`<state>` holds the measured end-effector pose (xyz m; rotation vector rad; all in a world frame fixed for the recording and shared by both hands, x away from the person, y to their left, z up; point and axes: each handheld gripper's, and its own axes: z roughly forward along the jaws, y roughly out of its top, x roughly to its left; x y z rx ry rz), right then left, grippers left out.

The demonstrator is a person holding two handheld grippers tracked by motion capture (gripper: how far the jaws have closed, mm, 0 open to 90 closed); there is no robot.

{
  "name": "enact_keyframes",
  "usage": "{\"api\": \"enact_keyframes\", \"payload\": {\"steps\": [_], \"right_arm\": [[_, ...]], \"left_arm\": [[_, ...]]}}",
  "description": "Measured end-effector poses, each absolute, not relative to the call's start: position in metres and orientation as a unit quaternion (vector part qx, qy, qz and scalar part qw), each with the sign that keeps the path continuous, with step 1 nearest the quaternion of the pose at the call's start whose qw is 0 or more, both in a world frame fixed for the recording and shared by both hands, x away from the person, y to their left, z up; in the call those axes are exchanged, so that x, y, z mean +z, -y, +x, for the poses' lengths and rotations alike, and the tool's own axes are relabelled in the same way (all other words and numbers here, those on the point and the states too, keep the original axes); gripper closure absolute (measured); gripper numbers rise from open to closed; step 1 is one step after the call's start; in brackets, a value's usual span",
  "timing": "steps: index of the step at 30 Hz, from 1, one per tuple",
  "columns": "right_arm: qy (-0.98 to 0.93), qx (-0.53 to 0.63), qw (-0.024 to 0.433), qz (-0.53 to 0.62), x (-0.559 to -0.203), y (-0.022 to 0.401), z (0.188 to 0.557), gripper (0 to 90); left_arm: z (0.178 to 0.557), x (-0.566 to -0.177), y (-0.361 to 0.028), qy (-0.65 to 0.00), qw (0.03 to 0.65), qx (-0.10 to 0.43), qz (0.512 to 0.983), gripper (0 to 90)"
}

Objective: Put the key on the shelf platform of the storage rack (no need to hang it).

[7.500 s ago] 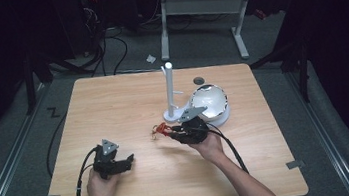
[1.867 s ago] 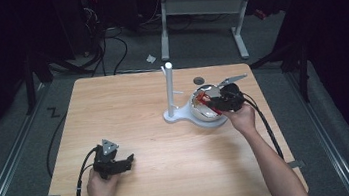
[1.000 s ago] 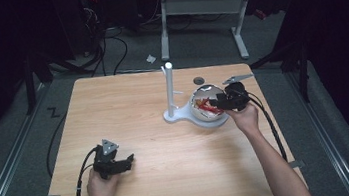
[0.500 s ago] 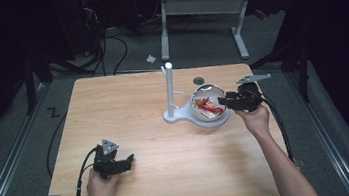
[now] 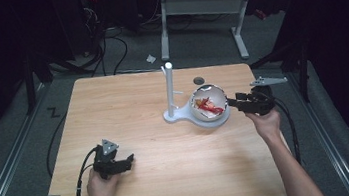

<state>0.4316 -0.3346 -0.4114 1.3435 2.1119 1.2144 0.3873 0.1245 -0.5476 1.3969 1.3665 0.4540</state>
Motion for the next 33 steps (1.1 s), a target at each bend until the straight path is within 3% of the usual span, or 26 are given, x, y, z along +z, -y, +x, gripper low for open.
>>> {"api": "enact_keyframes", "payload": {"steps": [33], "right_arm": [[-0.710, 0.474, 0.196, 0.483, -0.408, 0.370, 0.367, 50.6]], "left_arm": [[0.387, -0.548, -0.124, -0.574, 0.538, 0.191, 0.587, 20.4]]}}
